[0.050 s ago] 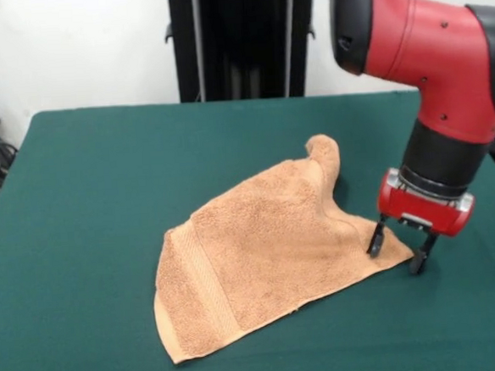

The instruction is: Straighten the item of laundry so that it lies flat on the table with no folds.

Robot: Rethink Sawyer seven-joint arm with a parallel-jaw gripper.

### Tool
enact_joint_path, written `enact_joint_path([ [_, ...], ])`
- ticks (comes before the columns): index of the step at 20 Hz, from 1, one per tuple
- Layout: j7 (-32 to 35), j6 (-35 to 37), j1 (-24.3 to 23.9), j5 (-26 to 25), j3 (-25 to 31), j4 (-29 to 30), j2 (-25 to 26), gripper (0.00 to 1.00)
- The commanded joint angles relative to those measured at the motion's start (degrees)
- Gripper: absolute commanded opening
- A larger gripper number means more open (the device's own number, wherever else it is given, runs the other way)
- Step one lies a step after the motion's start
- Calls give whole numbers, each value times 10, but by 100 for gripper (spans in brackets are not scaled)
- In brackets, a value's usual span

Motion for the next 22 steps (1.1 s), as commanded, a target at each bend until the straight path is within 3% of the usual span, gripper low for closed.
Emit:
enact_joint_path([
  [1,245,10,61,104,8,-66,76,100],
  [18,326,52,108,192,-59,-122,124,100],
  [22,382,99,122,205,-107,-158,148,100],
])
